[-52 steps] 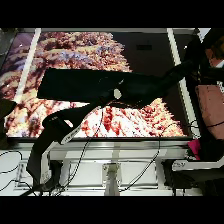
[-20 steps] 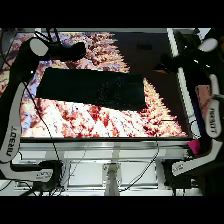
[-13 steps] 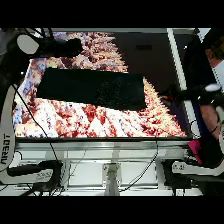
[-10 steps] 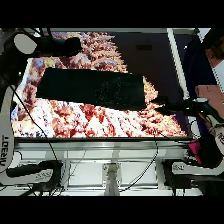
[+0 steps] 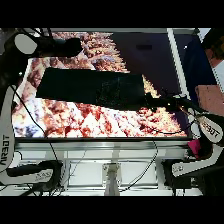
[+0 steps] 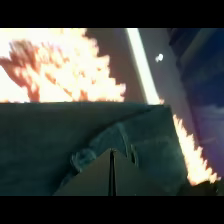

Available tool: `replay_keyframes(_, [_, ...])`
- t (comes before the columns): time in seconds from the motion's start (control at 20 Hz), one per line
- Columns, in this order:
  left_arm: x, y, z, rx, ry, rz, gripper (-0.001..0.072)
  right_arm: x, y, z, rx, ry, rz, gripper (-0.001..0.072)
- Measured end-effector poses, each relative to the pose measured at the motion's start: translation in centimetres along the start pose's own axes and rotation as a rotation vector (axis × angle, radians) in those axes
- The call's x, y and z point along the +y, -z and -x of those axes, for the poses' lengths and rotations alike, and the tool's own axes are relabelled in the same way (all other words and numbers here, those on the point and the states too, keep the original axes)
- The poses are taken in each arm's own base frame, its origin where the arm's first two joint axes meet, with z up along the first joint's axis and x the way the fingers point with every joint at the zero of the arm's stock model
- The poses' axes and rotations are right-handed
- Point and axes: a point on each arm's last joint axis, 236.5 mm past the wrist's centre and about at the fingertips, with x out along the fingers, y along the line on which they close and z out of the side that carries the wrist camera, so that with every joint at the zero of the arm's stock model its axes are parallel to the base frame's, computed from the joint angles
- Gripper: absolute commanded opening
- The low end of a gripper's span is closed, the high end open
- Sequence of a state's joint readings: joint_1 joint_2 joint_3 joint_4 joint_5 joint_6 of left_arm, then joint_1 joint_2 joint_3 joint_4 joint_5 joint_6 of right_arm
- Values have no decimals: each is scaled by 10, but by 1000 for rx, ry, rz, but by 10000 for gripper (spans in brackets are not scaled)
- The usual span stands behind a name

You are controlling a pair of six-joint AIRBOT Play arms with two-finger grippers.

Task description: Fold the clothes and pants, and hang the long-sleeved shirts on hangers.

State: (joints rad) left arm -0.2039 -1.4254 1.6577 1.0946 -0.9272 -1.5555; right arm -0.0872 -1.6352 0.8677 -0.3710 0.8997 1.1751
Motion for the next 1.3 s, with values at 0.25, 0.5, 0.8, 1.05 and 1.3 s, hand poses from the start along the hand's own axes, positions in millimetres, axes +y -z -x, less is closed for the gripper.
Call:
replay_keyframes(0.25, [9,65,-46,233,-6,29,11,27,-16,37,-55,-35,30,18])
replay_keyframes(0.5, [-9,158,-108,491,14,26,11,28,-33,144,-181,-15,66,18])
replay_keyframes(0.8, [-67,281,-168,707,50,-30,11,28,-18,246,-244,16,109,18])
replay_keyframes(1.05, [-111,331,-187,737,91,-35,10,67,-15,298,-278,39,242,16])
replay_keyframes(1.3, [-107,274,-184,599,103,-12,10,119,-5,284,-228,37,392,15])
